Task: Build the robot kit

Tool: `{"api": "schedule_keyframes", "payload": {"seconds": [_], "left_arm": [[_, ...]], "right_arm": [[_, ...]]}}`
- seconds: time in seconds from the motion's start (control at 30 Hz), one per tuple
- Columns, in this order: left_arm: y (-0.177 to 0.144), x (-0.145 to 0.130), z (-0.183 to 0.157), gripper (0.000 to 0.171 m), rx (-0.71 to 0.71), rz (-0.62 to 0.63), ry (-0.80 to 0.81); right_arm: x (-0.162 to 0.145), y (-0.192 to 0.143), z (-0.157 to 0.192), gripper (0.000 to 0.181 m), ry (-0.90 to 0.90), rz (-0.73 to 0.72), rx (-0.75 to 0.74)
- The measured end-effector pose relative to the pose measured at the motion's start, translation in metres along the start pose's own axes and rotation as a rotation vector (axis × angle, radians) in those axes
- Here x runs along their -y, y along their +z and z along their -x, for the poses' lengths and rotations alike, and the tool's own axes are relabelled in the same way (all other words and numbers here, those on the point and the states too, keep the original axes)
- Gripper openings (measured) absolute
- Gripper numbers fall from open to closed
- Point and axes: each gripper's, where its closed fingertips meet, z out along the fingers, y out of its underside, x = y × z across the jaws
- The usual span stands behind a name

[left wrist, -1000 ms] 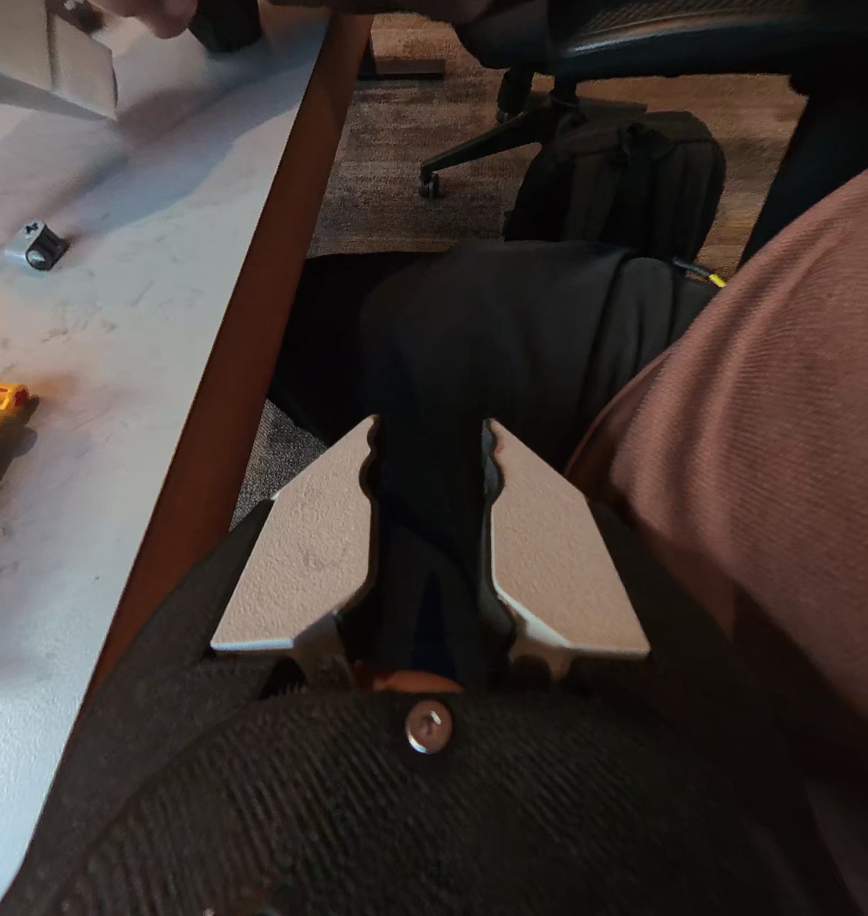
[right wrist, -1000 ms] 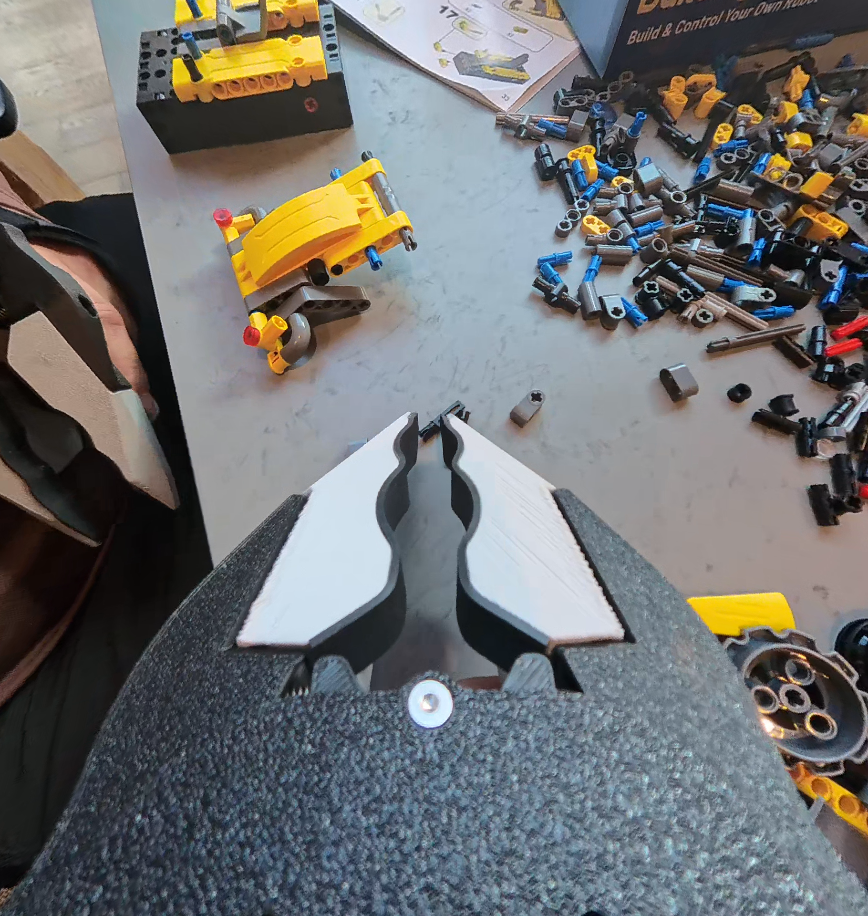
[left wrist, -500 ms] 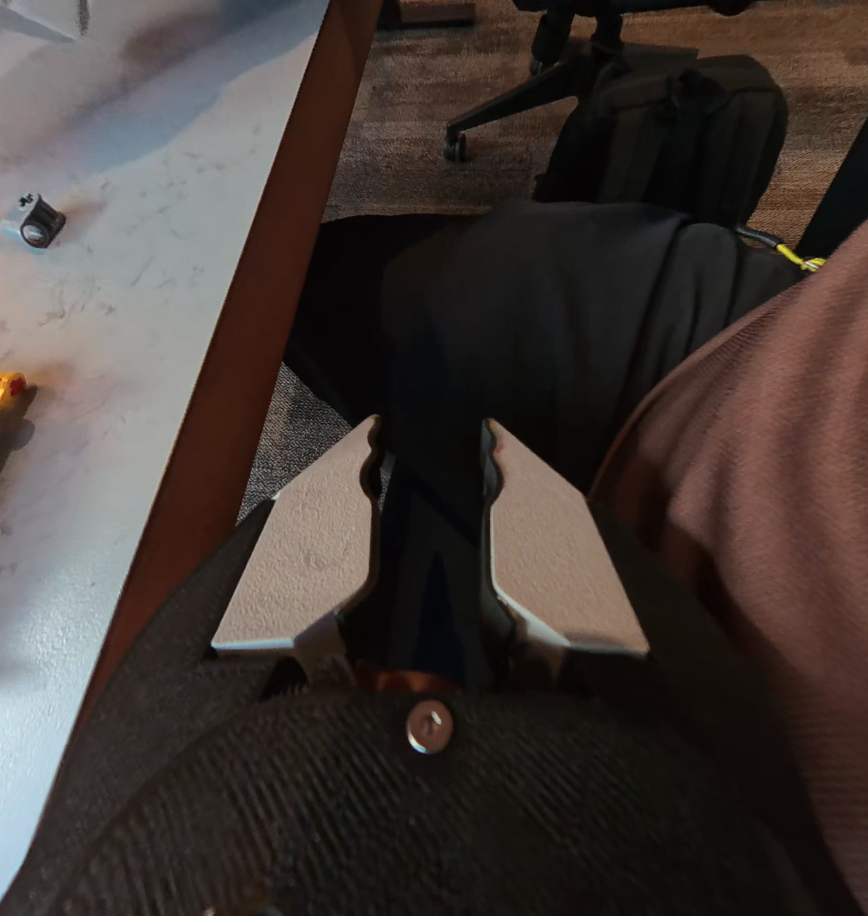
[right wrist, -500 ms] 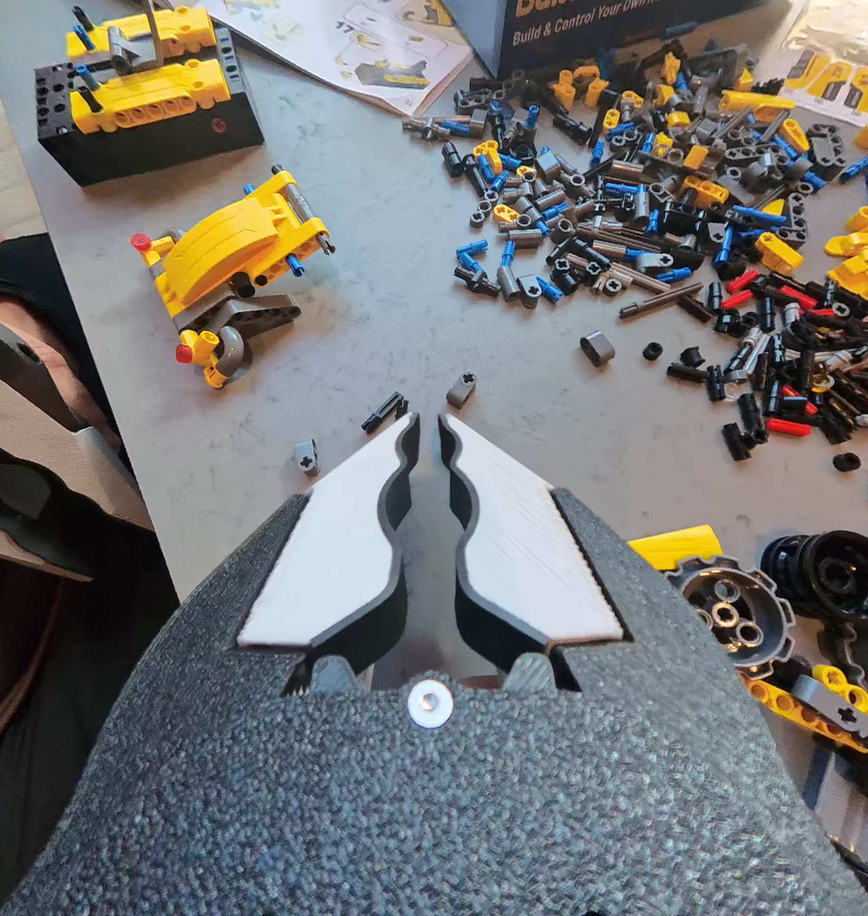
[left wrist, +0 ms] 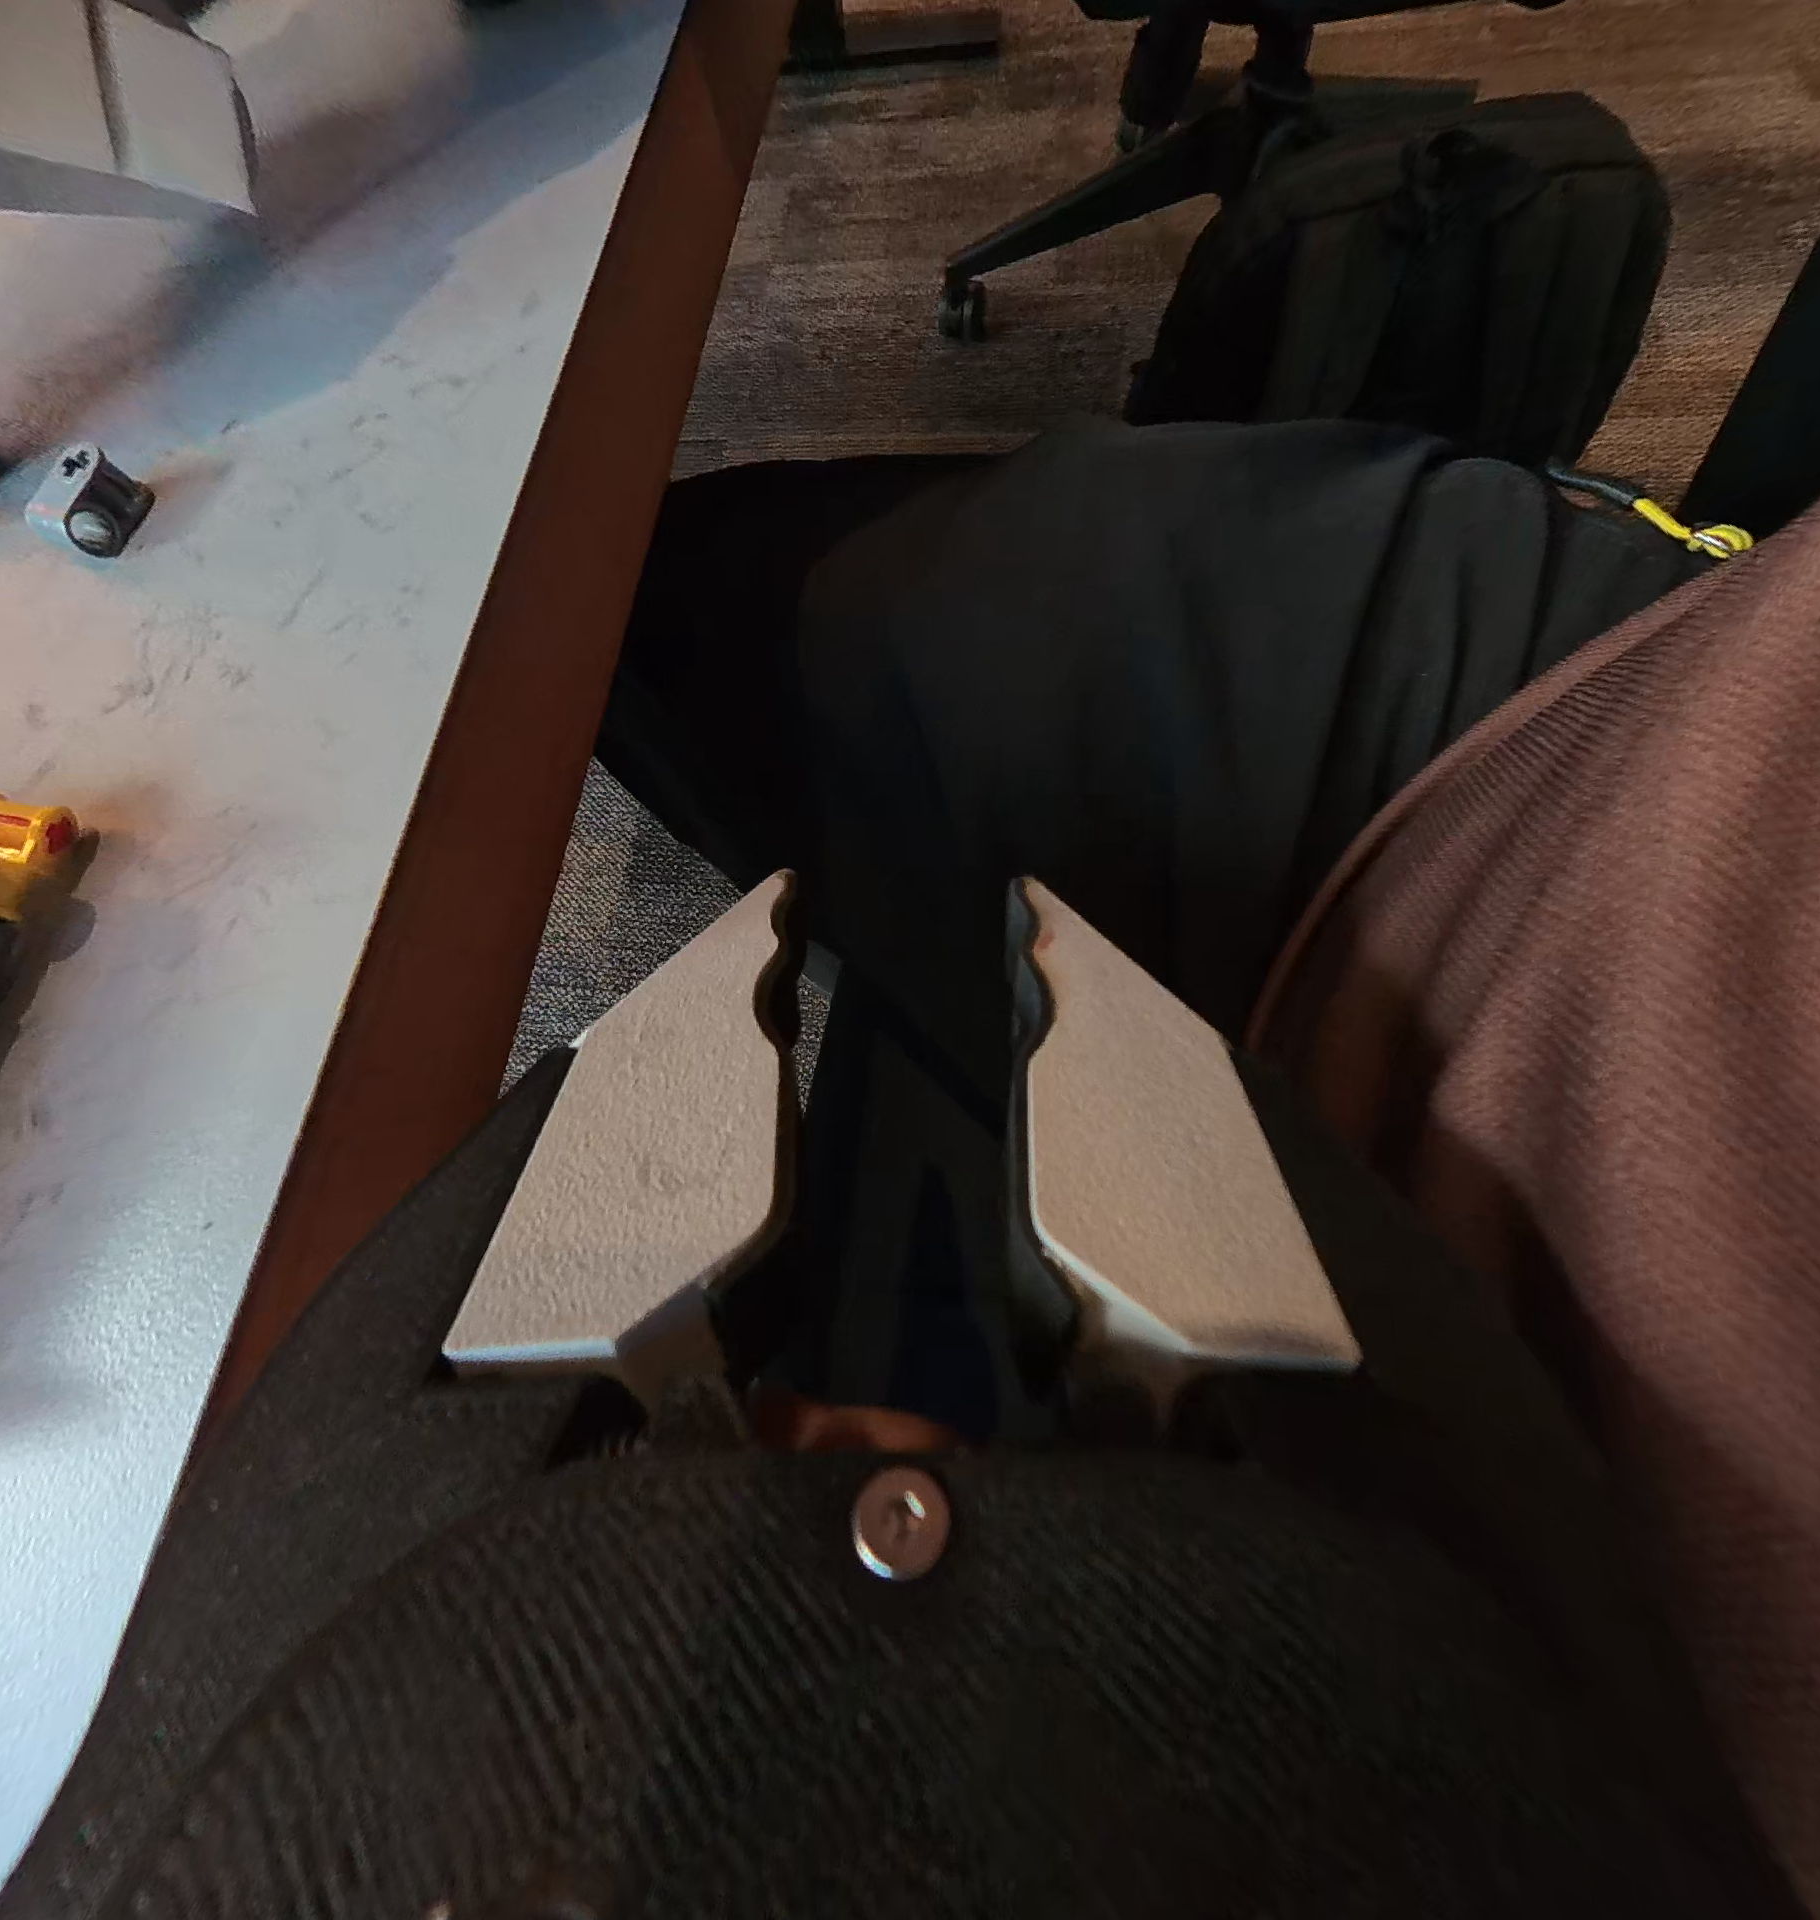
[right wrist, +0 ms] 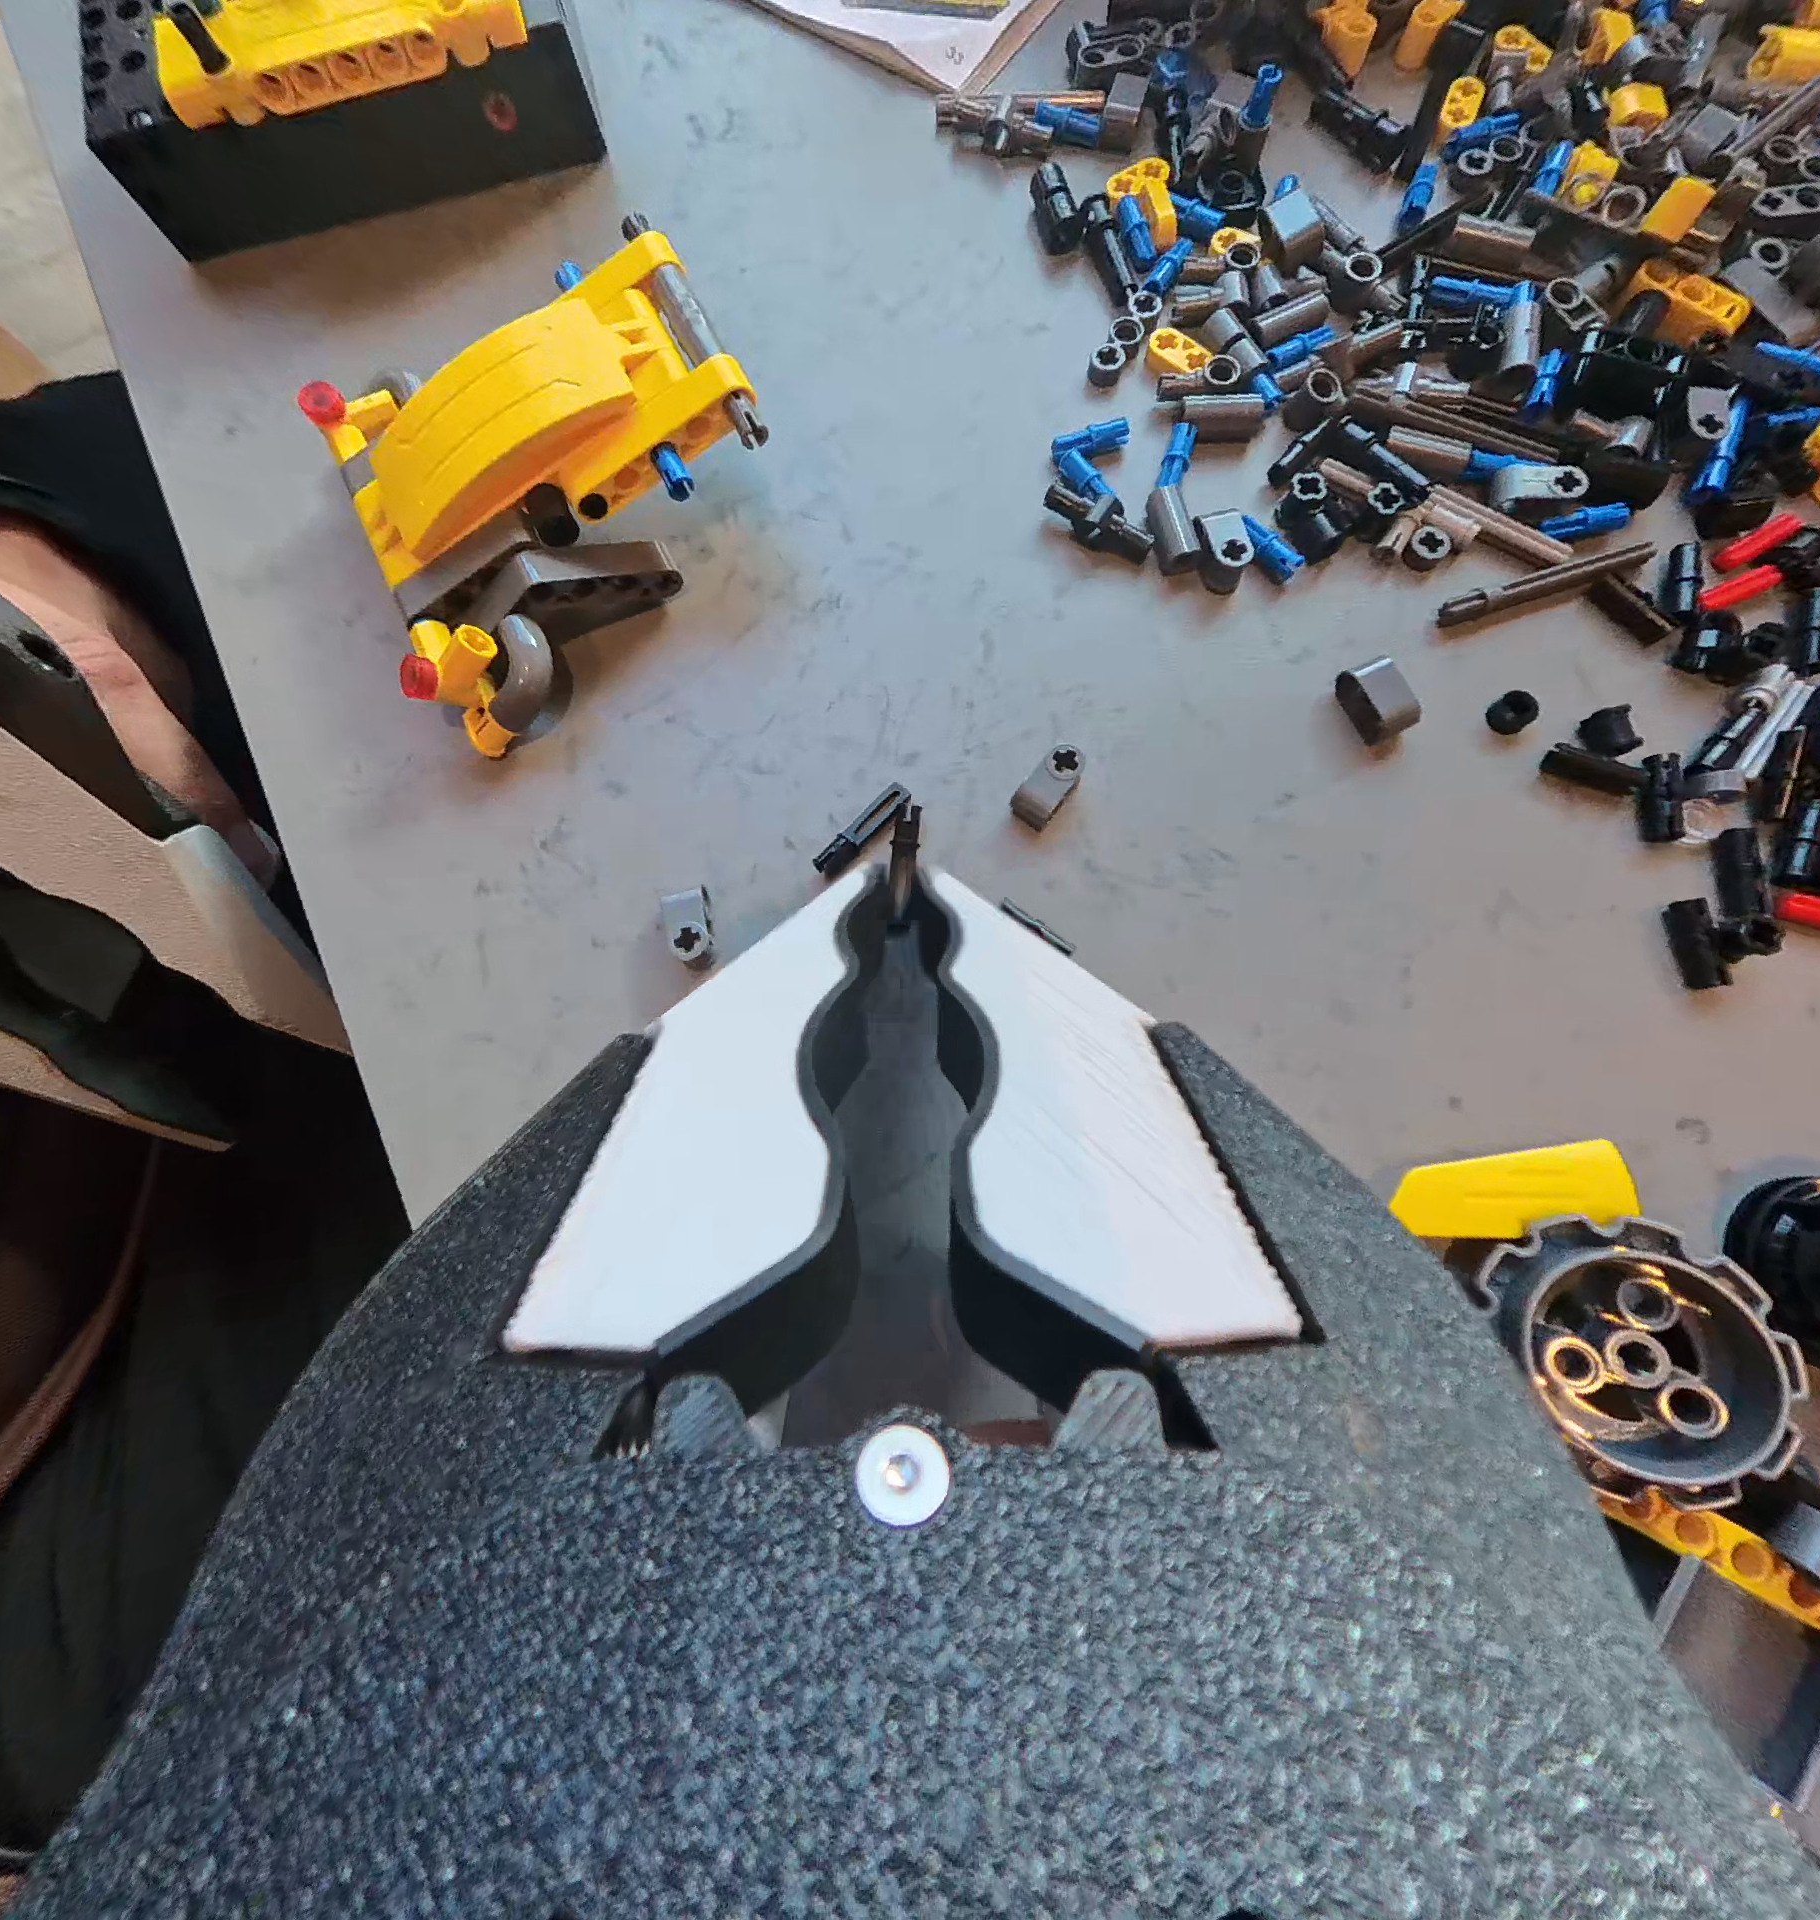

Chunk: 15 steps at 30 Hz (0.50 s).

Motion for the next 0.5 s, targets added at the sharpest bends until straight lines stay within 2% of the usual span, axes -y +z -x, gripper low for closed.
{"api": "schedule_keyframes", "payload": {"seconds": [0.27,0.4,0.5], "left_arm": [[-0.002,0.004,-0.003,0.037,0.004,-0.009,0.022],[-0.006,0.008,-0.007,0.036,-0.004,-0.017,0.025],[-0.017,0.023,-0.009,0.034,-0.011,-0.063,0.004]], "right_arm": [[0.004,-0.005,-0.001,0.001,-0.009,-0.044,-0.033],[0.015,-0.02,0.003,0.001,0.05,-0.136,0.007],[0.031,-0.036,0.01,0.001,0.11,-0.244,0.073]]}}
